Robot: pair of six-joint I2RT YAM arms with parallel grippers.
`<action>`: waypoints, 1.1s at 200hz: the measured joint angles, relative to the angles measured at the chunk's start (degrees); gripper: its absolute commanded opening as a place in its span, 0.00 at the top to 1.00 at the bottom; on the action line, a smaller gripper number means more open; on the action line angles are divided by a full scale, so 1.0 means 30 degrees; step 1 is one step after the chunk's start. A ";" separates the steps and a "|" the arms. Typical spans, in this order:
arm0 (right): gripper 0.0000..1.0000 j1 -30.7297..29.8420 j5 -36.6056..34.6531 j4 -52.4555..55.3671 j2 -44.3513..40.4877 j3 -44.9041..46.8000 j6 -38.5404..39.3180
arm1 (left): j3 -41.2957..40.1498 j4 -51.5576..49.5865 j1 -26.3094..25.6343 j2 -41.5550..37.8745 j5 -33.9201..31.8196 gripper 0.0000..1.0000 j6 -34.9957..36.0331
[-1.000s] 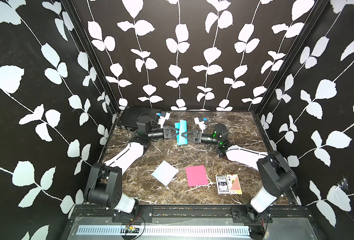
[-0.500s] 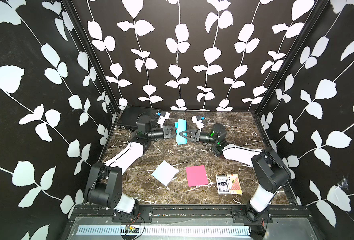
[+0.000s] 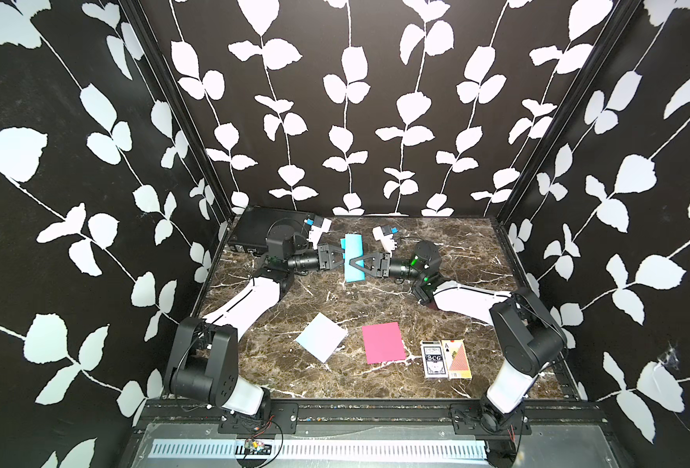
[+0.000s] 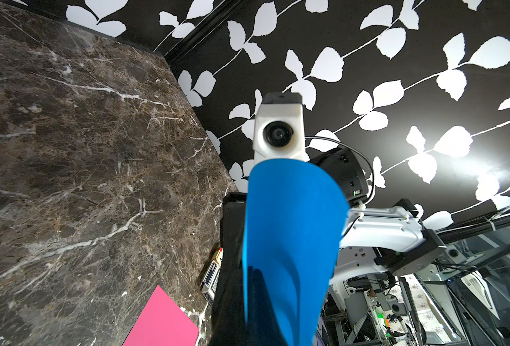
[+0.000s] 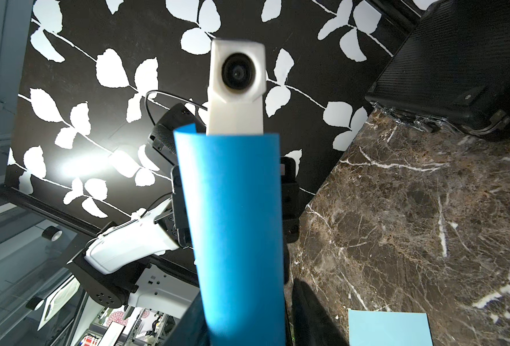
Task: Fold the square paper along the opposite sides
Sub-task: Fold the paper.
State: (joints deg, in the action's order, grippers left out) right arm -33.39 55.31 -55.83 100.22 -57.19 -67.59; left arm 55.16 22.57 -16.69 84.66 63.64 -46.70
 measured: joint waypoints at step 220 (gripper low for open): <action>0.77 -0.0007 0.0248 0.0656 0.0007 -0.0226 0.0175 | 0.0000 0.0000 0.0000 0.0007 0.0000 1.00 0.0000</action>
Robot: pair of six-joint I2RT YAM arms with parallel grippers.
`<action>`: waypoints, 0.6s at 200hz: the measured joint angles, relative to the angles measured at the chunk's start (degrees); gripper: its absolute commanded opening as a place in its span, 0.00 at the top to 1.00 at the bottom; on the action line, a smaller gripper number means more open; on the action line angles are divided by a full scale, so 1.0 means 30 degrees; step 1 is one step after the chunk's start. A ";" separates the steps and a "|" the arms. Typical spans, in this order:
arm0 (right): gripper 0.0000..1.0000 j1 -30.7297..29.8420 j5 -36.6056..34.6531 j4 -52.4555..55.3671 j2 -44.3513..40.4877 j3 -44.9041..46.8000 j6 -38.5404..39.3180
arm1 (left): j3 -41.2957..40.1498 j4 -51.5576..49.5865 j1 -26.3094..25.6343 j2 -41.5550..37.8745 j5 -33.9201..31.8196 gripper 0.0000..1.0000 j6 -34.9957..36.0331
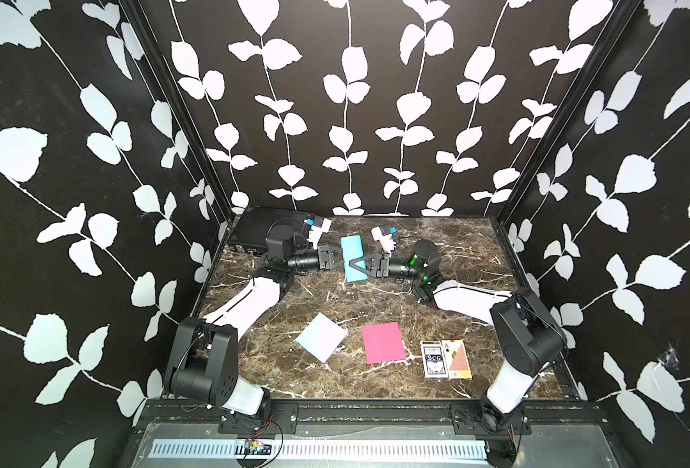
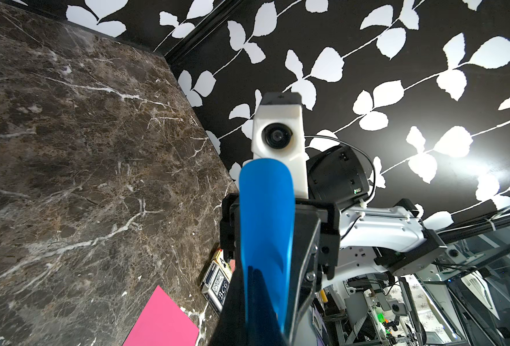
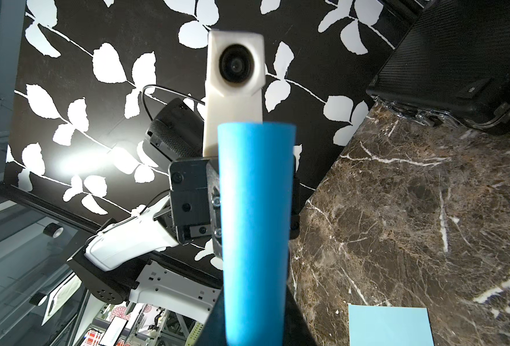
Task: Fold the square paper along the opposite sides
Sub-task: Fold the paper.
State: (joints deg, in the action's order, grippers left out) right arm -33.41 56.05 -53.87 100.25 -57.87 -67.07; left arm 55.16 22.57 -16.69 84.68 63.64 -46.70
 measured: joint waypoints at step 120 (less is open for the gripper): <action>0.94 -0.0044 -0.0029 0.0423 0.0087 -0.0087 0.0284 | 0.0000 0.0007 0.0000 0.0022 -0.0022 1.00 -0.0015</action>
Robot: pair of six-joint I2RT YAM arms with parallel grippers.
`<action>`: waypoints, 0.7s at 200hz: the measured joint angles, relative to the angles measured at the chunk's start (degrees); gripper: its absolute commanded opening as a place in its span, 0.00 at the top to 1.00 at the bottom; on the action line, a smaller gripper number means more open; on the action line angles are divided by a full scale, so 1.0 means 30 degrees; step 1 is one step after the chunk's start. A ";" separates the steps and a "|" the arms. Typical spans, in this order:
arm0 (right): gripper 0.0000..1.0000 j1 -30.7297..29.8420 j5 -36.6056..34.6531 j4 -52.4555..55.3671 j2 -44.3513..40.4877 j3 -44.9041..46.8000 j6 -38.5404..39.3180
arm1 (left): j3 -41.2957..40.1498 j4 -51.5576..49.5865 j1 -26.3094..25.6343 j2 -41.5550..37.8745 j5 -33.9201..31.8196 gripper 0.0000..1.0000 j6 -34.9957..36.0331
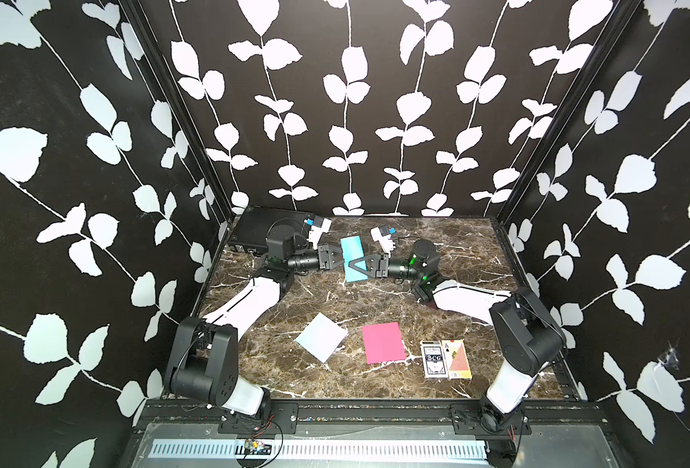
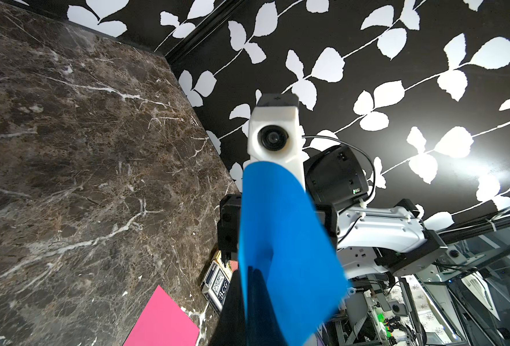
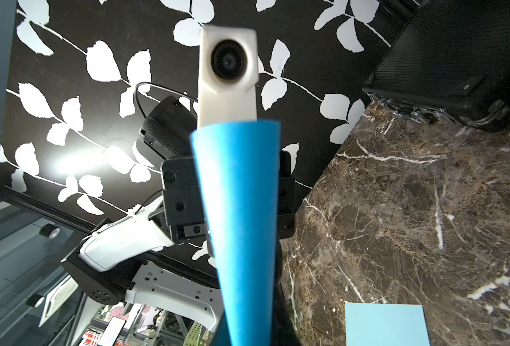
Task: Fold the square paper along the opposite sides
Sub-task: Fold the paper.
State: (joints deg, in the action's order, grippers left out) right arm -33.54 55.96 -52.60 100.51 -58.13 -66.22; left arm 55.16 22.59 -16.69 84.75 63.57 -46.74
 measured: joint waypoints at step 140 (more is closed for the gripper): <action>1.00 0.0007 0.0022 0.1297 -0.0015 -0.0044 0.0685 | 0.0321 -0.3111 0.2594 -0.1690 -0.0896 0.61 0.1260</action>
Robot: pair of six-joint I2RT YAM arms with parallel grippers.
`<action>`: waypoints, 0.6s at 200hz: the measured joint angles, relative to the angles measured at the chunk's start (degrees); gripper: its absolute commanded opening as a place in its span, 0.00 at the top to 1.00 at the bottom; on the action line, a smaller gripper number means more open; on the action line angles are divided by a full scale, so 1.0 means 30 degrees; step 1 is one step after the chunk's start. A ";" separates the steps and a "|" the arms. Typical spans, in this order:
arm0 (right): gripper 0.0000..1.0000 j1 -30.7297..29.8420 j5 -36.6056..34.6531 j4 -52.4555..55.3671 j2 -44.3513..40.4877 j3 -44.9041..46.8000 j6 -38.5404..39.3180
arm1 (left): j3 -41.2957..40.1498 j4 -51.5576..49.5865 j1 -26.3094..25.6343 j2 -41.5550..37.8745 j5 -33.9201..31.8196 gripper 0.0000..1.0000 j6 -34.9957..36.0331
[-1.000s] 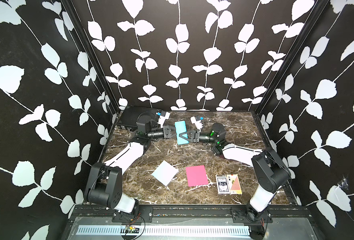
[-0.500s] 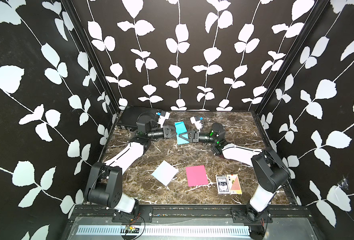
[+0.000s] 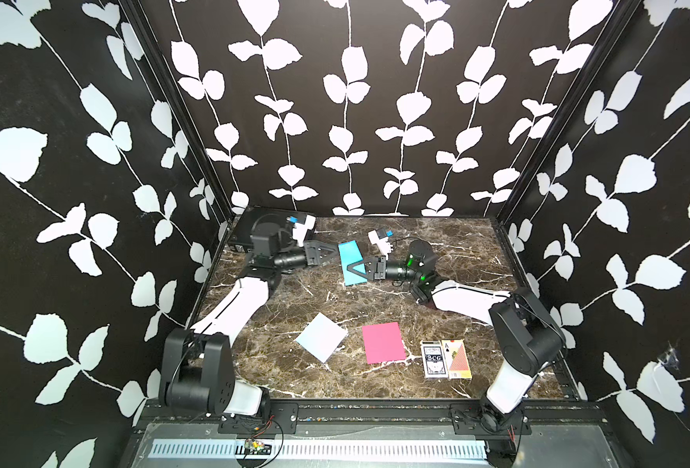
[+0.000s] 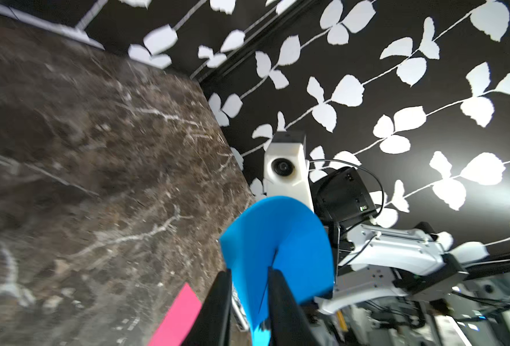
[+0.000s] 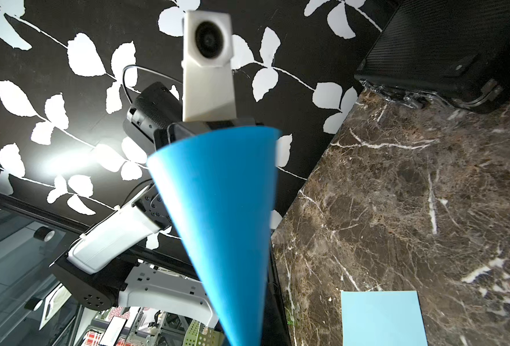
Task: Fold the square paper along the opposite sides
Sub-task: Fold the paper.
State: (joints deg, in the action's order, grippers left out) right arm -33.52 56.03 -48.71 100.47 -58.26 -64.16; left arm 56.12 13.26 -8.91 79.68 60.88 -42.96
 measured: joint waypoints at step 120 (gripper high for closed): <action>1.00 0.0131 0.0131 -0.0051 -0.0641 -0.0211 0.0146 | -0.1654 0.3614 -0.1472 -0.1581 -0.0634 0.06 -0.1836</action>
State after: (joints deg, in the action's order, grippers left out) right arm -33.12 56.42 -48.86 98.54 -58.89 -63.72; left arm 51.16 24.10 -13.32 74.94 58.98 -48.47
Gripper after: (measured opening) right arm 0.046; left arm 0.948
